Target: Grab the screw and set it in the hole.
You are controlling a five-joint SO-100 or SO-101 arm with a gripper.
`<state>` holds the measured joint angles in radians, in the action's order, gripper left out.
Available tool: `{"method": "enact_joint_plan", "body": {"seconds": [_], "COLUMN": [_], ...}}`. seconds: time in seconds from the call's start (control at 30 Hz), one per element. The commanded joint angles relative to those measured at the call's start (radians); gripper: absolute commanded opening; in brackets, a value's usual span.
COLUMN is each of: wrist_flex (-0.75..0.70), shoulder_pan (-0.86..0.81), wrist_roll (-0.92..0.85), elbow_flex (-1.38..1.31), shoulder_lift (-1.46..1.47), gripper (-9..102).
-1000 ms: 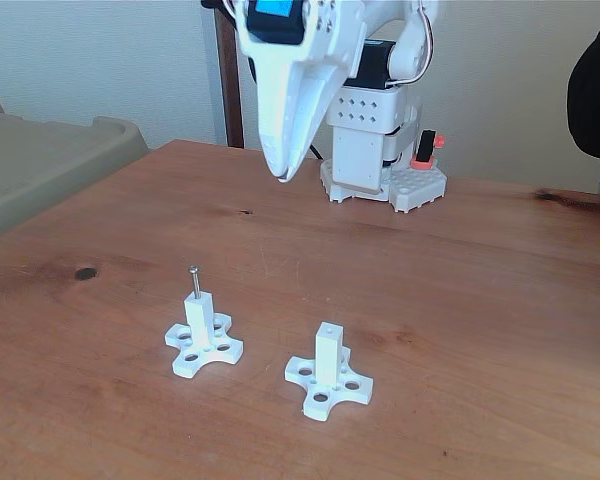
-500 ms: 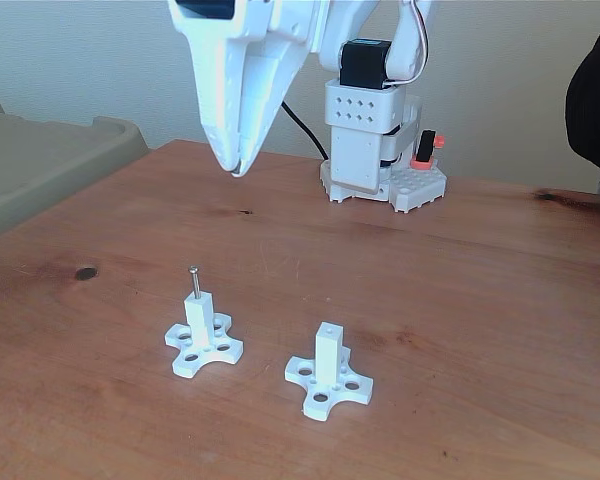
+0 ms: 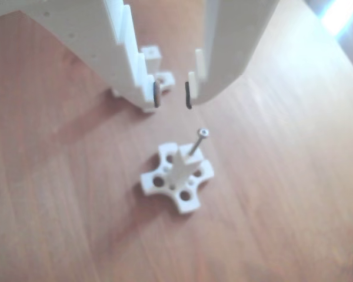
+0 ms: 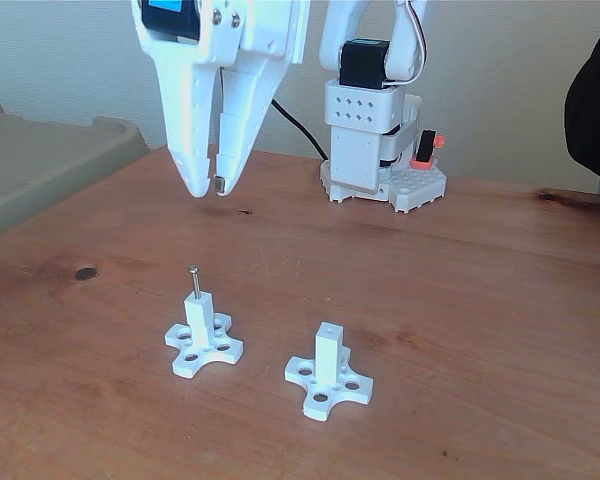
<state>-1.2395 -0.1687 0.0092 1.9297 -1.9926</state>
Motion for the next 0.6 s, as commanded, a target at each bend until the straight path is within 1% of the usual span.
{"method": "enact_joint_plan", "body": {"seconds": [0.0, 0.57], "wrist_flex": [0.002, 0.017], "shoulder_pan": [0.002, 0.026], "wrist_roll": [0.005, 0.017], "elbow_flex": [-0.097, -0.163], "shoulder_lift": [0.006, 0.112], "gripper": [6, 9]}}
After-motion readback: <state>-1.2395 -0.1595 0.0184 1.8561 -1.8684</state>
